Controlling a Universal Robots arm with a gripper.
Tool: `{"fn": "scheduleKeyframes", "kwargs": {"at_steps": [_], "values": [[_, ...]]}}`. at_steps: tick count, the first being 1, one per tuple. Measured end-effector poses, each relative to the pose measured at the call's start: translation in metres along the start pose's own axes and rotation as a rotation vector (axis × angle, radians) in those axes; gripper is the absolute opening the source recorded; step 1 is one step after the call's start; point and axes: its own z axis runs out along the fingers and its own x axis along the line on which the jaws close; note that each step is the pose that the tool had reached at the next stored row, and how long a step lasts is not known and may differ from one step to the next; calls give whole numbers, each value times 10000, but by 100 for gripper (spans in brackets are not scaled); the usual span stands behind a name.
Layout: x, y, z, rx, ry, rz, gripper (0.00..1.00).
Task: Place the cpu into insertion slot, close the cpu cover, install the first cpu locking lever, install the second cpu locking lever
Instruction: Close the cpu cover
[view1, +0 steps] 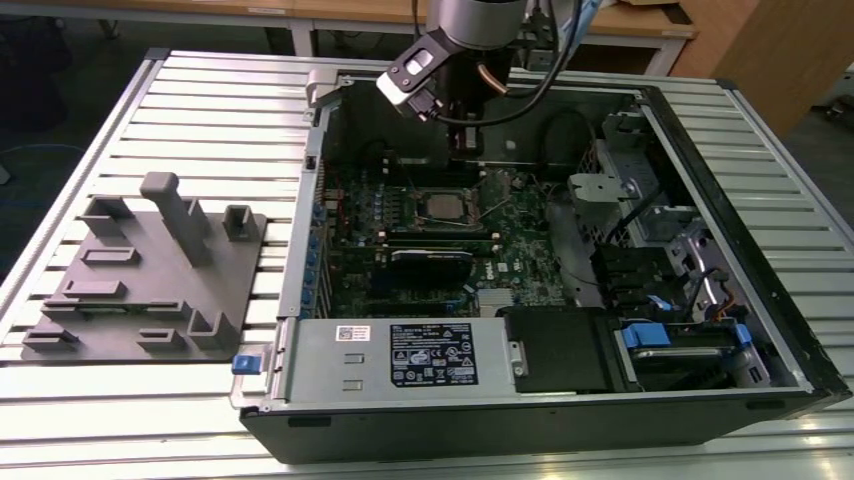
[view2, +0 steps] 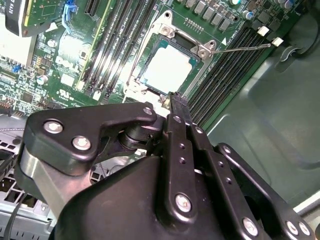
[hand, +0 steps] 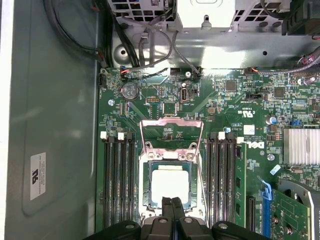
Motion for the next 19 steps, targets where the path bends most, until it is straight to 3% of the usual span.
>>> {"fn": "scheduleKeyframes", "kwargs": {"at_steps": [6, 15, 17, 19], "values": [[3, 1, -46, -3, 5, 0, 11], [3, 16, -51, -3, 5, 0, 11], [3, 61, -50, -3, 6, 0, 11], [3, 62, -50, -3, 5, 0, 11]]}}
